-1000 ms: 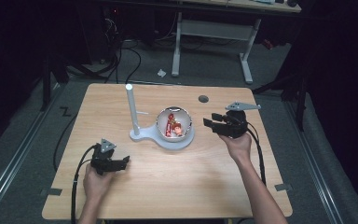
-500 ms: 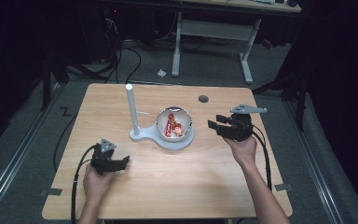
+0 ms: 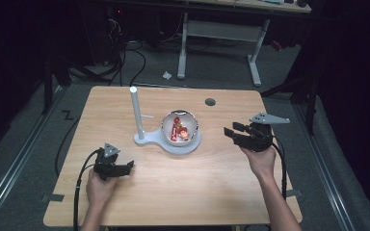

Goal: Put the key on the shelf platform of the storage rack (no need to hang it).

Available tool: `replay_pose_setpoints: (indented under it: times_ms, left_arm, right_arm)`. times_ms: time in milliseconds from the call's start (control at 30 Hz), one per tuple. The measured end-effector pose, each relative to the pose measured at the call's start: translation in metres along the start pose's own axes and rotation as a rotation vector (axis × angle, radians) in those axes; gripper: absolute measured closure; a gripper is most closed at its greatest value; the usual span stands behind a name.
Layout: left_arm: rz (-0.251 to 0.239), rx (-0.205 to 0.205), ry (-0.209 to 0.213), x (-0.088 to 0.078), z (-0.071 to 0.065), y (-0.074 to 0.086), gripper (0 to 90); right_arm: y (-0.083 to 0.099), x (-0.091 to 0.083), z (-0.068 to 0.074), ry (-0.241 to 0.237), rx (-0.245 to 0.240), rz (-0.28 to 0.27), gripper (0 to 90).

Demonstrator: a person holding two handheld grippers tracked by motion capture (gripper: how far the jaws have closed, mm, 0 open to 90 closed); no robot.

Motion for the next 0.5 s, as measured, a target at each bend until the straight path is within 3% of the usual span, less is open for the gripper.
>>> replay_pose_setpoints:
  times_ms: [300, 500]
  left_arm:
    - [-0.001, -0.001, -0.001, 0.000, 0.000, 0.000, 18.2]
    - [-0.001, -0.001, -0.001, 0.000, 0.000, 0.000, 18.2]
  right_arm:
    - [0.005, -0.014, 0.003, -0.007, 0.016, -0.010, 52.7]
    - [0.011, -0.029, 0.001, 0.016, 0.026, -0.011, 52.7]
Point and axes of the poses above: each handheld gripper's, and its own axes: x roughly forward along the jaws, y roughly out of its underside, z roughly to its left, the point moved 8 cm from there along x, roughly forward along the jaws, and after that the axes turned 13 degrees about -y, right-handed, at the moved point
